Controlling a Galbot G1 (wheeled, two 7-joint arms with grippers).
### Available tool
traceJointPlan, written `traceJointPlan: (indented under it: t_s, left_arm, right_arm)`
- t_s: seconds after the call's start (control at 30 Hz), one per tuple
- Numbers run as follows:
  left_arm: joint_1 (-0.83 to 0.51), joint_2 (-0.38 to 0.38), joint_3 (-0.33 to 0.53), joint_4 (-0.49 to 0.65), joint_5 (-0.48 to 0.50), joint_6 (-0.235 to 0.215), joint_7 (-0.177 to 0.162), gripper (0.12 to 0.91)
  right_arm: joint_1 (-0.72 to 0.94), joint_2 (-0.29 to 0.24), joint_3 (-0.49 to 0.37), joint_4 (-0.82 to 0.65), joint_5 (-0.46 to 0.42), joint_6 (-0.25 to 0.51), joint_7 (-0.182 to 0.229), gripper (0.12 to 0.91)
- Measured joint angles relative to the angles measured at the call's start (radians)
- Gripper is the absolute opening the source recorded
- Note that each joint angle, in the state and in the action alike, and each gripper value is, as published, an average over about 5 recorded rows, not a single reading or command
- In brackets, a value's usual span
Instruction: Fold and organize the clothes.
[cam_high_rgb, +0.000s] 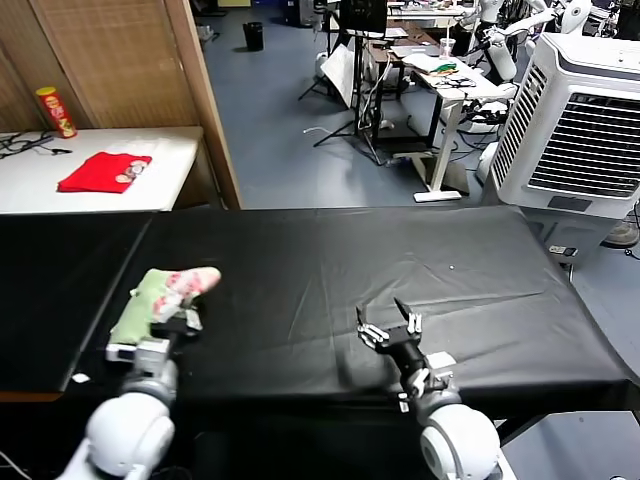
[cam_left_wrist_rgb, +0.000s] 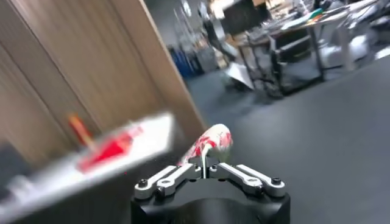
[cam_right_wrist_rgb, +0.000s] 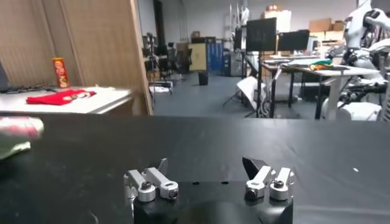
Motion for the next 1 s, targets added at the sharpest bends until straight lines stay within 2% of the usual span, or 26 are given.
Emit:
traceJointPlan:
  t_s: [0.17,0.23,0.4,0.5,0.6,0.73,0.87,1.0]
  left_arm:
    - [-0.009,-0.097,0.092,0.017,0.005,-0.002,-0.017,0.166]
    - [-0.013,-0.134,0.124,0.023,0.033,-0.006,-0.013,0.218]
    - [-0.014,-0.200,0.190,0.012,0.072,-0.029,0.031,0.479]
    - [-0.005,-0.207,0.206,-0.006,0.075,-0.064,0.078,0.643]
    - [-0.001,-0.198,0.200,-0.022,0.073,-0.097,0.107,0.760]
    - [0.000,-0.169,0.167,-0.037,0.057,-0.114,0.103,0.796]
    - [0.017,-0.135,0.123,-0.054,0.048,-0.125,0.078,0.798]
    - [0.043,-0.120,0.087,-0.064,0.055,-0.134,0.058,0.798]
  right_arm:
    - [0.004,-0.010,-0.009,0.000,0.058,-0.034,-0.005,0.798]
    - [0.011,-0.013,-0.017,-0.003,0.079,-0.049,-0.008,0.798]
    - [0.030,-0.023,-0.043,-0.020,0.114,-0.072,-0.019,0.798]
    - [0.047,-0.026,-0.062,-0.034,0.153,-0.091,-0.020,0.798]
    - [0.072,-0.020,-0.087,-0.050,0.203,-0.118,-0.016,0.798]
    - [0.124,0.004,-0.130,-0.084,0.280,-0.154,-0.014,0.798]
    - [0.198,0.041,-0.189,-0.148,0.352,-0.173,-0.023,0.798]
    - [0.273,0.078,-0.244,-0.233,0.383,-0.177,-0.027,0.798]
